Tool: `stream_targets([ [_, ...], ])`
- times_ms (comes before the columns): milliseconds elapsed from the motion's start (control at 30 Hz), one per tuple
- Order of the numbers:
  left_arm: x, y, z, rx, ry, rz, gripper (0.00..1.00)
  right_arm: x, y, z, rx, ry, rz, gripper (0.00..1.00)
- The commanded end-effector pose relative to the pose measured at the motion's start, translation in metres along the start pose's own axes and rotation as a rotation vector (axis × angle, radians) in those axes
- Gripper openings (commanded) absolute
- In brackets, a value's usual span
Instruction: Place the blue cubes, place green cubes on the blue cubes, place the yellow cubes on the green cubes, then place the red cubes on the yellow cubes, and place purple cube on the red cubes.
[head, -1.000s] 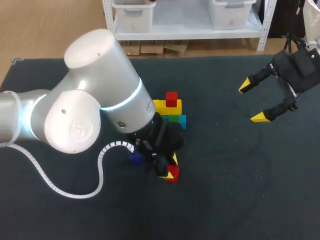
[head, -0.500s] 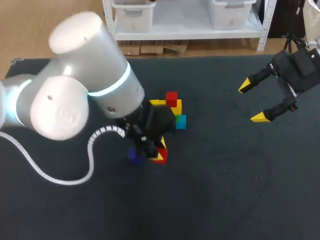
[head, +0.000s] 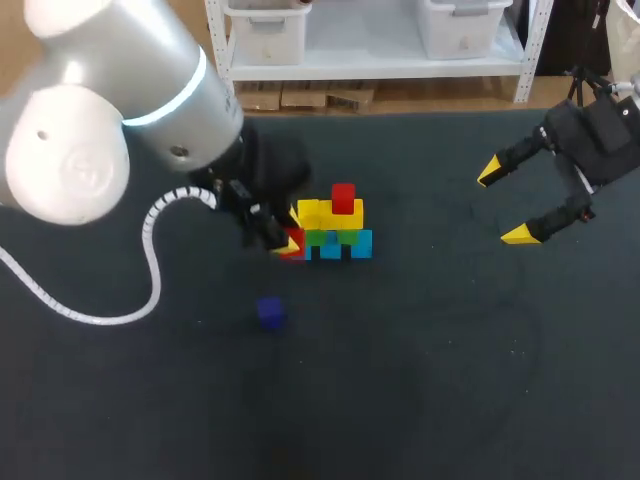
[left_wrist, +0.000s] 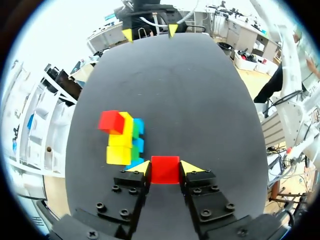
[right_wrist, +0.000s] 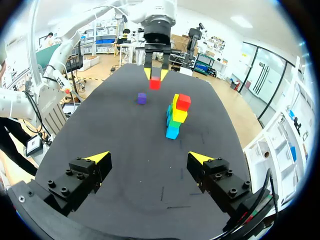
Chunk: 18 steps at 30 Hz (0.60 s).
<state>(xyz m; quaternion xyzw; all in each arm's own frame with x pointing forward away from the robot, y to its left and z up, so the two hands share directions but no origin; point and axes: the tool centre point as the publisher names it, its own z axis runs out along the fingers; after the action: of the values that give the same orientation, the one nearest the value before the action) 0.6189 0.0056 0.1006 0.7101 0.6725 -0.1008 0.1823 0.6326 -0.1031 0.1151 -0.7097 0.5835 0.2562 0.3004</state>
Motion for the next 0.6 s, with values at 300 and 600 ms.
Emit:
stream_targets([
  [300,-0.011,0.038,-0.007,-0.014,-0.026,-0.009,0.0,0.0,0.0,0.0,0.0,-0.002,-0.001,1.0],
  [600,-0.018,0.056,0.001,-0.004,-0.008,-0.005,0.0,0.0,0.0,0.0,0.0,-0.002,-0.001,1.0],
])
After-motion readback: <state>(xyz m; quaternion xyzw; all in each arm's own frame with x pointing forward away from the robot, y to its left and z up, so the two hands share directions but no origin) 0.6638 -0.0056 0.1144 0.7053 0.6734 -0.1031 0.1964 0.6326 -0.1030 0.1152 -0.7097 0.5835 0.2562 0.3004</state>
